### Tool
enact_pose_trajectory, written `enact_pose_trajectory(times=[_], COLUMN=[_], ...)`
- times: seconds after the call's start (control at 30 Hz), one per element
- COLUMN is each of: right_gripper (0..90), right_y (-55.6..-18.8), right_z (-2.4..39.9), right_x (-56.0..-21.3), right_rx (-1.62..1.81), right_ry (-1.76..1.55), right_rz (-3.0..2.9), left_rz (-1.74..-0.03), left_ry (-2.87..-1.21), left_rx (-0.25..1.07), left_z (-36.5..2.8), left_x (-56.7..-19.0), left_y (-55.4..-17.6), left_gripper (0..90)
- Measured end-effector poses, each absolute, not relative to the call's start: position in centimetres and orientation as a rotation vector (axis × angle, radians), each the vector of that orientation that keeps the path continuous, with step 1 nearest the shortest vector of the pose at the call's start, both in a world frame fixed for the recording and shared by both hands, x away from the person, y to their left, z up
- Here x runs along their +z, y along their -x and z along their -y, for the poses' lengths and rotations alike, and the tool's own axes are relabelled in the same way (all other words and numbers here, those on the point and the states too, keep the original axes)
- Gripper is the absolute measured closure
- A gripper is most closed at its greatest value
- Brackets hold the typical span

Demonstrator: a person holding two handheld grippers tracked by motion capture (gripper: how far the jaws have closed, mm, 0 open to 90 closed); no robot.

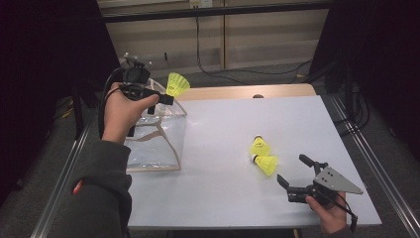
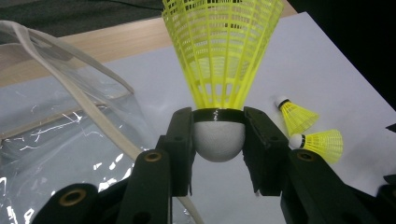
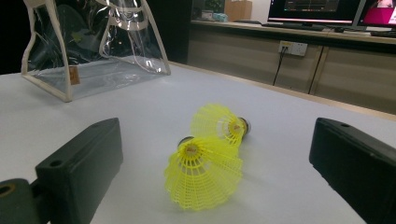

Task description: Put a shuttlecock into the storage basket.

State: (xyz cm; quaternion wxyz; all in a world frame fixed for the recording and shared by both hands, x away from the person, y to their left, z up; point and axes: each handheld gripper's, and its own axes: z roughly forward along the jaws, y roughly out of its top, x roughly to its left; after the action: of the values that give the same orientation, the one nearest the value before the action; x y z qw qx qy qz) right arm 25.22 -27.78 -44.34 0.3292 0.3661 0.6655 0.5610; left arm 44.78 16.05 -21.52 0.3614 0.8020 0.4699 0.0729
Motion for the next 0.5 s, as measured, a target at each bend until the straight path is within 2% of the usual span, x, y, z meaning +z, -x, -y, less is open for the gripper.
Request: enact_pose_trajectory(times=[0.5], right_gripper=[2.6], right_y=[-25.21], right_z=[27.76], right_x=[-44.36], right_rx=[1.468], right_ry=[-0.962], right_rz=[-1.741], left_rz=[-1.235], left_ry=[-2.042], left_rx=[0.219], left_z=[-17.05], left_x=[-21.30], left_y=[-44.89], left_gripper=[65.0])
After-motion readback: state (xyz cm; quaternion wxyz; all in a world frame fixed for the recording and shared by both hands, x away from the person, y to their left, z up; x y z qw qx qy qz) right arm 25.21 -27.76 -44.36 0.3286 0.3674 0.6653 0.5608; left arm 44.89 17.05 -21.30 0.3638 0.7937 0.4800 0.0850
